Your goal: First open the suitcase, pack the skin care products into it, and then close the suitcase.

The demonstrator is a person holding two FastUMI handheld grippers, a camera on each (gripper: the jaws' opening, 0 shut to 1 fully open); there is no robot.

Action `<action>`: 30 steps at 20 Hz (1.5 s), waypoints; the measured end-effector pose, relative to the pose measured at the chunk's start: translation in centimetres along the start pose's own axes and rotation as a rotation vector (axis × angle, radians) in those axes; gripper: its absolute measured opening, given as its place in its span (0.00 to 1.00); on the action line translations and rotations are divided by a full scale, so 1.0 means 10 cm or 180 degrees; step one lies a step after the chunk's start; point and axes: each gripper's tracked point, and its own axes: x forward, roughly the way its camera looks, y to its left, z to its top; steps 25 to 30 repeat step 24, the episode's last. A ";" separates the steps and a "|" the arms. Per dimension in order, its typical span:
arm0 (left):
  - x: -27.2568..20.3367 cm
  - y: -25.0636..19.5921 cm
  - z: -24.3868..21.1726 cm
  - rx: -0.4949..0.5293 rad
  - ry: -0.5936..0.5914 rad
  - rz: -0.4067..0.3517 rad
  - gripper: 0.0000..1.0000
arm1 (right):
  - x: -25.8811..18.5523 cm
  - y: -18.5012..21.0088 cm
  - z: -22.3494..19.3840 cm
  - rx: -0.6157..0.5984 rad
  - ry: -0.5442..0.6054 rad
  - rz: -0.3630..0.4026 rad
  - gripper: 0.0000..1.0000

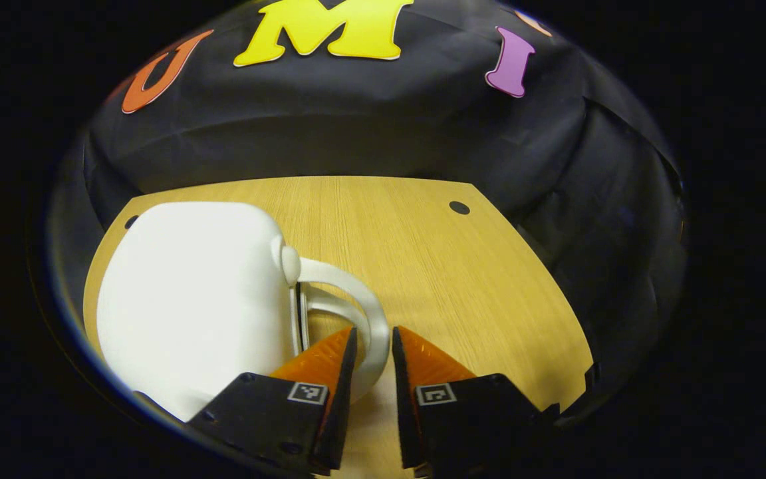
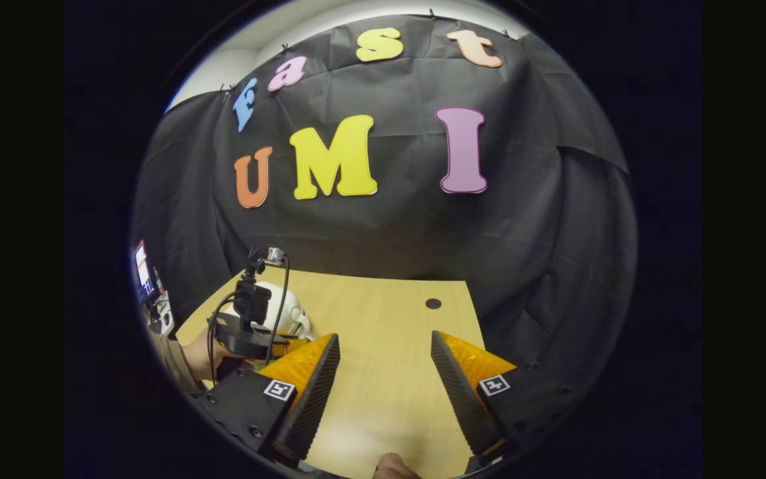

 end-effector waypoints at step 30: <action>-2.78 0.60 1.40 0.0057 -0.2129 0.0920 0.99 | -0.03 1.27 1.03 -0.0382 -0.1123 -0.0212 0.80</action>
